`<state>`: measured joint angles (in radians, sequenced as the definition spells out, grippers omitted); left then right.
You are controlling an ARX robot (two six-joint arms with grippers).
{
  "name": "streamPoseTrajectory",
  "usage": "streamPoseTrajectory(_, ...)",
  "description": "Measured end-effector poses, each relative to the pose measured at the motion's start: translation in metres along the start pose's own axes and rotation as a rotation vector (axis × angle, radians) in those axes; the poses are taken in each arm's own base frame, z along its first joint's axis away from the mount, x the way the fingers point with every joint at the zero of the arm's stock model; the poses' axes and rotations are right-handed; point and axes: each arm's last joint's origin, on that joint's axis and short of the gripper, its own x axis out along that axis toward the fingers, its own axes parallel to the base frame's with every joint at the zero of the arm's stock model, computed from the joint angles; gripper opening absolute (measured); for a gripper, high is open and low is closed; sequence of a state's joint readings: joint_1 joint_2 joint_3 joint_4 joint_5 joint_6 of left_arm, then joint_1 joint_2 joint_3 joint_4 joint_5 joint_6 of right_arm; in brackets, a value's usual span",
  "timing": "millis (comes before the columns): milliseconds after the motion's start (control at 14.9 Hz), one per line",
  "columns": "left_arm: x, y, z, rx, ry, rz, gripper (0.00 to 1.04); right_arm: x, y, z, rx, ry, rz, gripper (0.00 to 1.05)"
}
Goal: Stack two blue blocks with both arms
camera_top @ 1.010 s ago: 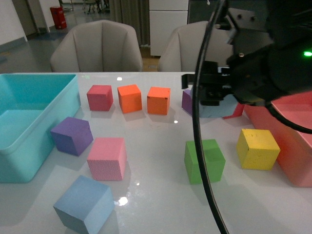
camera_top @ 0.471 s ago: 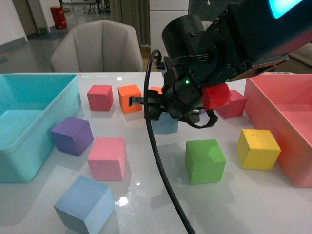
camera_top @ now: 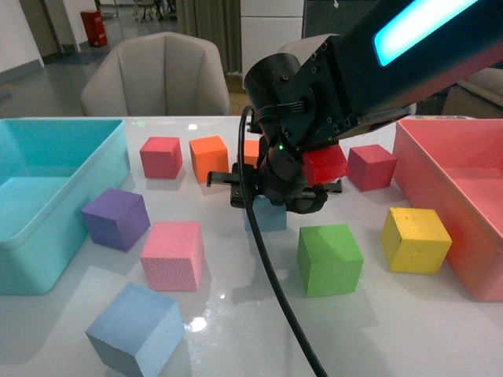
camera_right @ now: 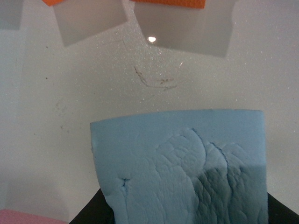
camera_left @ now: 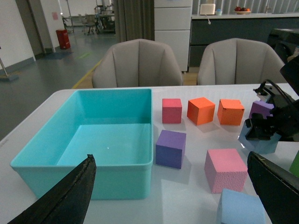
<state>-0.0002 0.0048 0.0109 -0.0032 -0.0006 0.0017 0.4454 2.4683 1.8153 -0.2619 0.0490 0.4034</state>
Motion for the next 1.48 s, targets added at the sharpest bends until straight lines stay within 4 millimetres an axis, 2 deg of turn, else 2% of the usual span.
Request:
streamPoseTrajectory(202, 0.0, 0.0, 0.0, 0.0, 0.0, 0.0, 0.98, 0.004, 0.0, -0.002, -0.002, 0.024, 0.008, 0.45)
streamPoseTrajectory(337, 0.0, 0.0, 0.0, 0.0, 0.0, 0.0, 0.98, 0.004, 0.001, -0.003, -0.002, 0.032, 0.012, 0.68)
streamPoseTrajectory(404, 0.0, 0.0, 0.0, 0.0, 0.0, 0.0, 0.98, 0.004, 0.001, -0.002, 0.004, 0.033, 0.012, 0.9)
streamPoseTrajectory(471, 0.0, 0.0, 0.0, 0.0, 0.0, 0.0, 0.98, 0.002, 0.001, 0.0, 0.016, 0.012, 0.021, 0.98)
streamPoseTrajectory(673, 0.0, 0.0, 0.0, 0.0, 0.0, 0.0, 0.98, -0.03, 0.003, 0.011, 0.031, -0.057, 0.05, 0.98)
streamPoseTrajectory(808, 0.0, 0.0, 0.0, 0.0, 0.0, 0.0, 0.98, -0.06, -0.002, 0.019, 0.07, -0.138, 0.076, 0.98)
streamPoseTrajectory(942, 0.0, 0.0, 0.0, 0.0, 0.0, 0.0, 0.98, -0.102, -0.012, 0.018, 0.098, -0.308, 0.04, 0.98)
streamPoseTrajectory(1010, 0.0, 0.0, 0.0, 0.0, 0.0, 0.0, 0.98, -0.119, -0.017, 0.015, 0.12, -0.379, 0.035, 0.98)
streamPoseTrajectory(1077, 0.0, 0.0, 0.0, 0.0, 0.0, 0.0, 0.98, -0.152, -0.024, 0.006, 0.139, -0.504, 0.014, 0.98)
streamPoseTrajectory(1144, 0.0, 0.0, 0.0, 0.0, 0.0, 0.0, 0.98, -0.174, -0.028, -0.001, 0.147, -0.584, 0.002, 0.98)
streamPoseTrajectory(1279, 0.0, 0.0, 0.0, 0.0, 0.0, 0.0, 0.98, -0.215, -0.036, -0.024, 0.147, -0.723, -0.034, 0.98)
streamPoseTrajectory(1481, 0.0, 0.0, 0.0, 0.0, 0.0, 0.0, 0.98, -0.23, -0.041, -0.038, 0.138, -0.769, -0.056, 0.98)
